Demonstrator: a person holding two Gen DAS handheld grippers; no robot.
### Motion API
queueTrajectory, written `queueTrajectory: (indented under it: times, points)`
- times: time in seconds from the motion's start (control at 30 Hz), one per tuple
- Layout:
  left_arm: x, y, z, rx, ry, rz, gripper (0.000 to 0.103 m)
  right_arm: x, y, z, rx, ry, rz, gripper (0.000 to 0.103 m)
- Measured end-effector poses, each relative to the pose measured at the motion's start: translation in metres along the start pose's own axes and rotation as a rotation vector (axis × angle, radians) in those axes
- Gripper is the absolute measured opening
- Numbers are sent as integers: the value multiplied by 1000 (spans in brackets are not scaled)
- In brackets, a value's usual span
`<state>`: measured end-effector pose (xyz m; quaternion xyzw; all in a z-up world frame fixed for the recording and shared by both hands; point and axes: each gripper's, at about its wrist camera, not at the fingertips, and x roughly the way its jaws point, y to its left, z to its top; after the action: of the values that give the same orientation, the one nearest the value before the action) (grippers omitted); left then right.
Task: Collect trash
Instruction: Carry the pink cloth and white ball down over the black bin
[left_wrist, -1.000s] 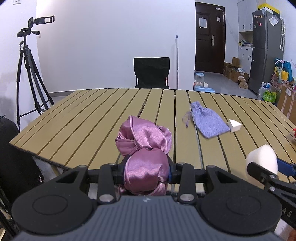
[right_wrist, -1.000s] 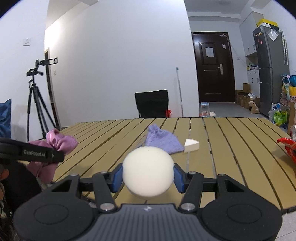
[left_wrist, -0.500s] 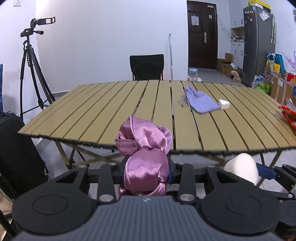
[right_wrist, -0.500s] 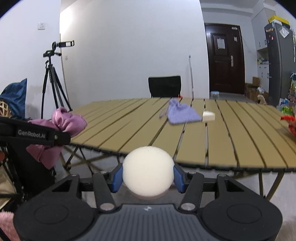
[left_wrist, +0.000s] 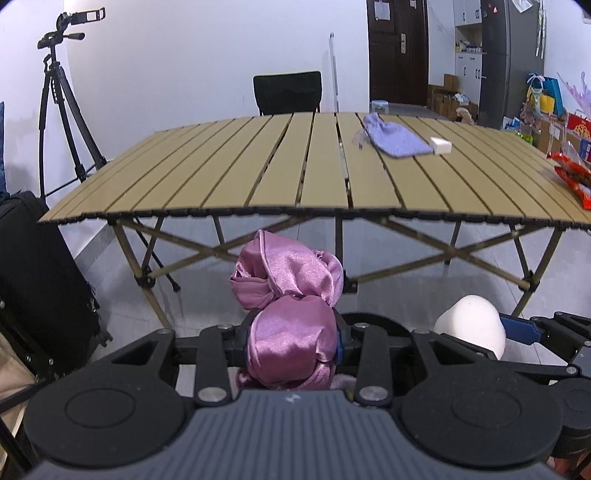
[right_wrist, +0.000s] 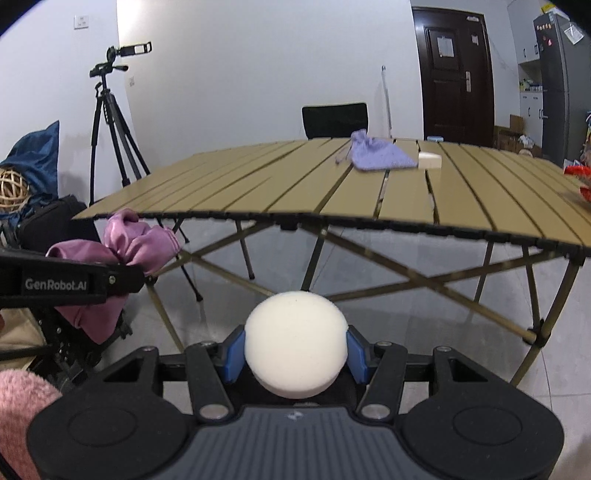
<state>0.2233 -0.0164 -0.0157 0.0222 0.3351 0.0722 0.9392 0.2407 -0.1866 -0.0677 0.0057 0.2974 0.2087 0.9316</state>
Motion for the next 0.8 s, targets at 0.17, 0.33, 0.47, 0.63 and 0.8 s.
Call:
queueTrajectory:
  times: [0.17, 0.33, 0.47, 0.63, 0.8]
  points:
    - [3, 5, -16, 0, 33, 2, 37, 1, 8, -16, -13, 48, 3, 54]
    - [5, 9, -31, 0, 65, 8, 37, 3, 17, -29, -25, 92, 2, 54]
    - [8, 13, -45, 0, 89, 11, 37, 7, 23, -39, -41, 132, -3, 54]
    - [19, 20, -63, -17, 139, 15, 37, 14, 31, -55, -58, 201, 0, 54]
    - [31, 22, -81, -18, 189, 15, 37, 20, 39, -69, -84, 251, -5, 54]
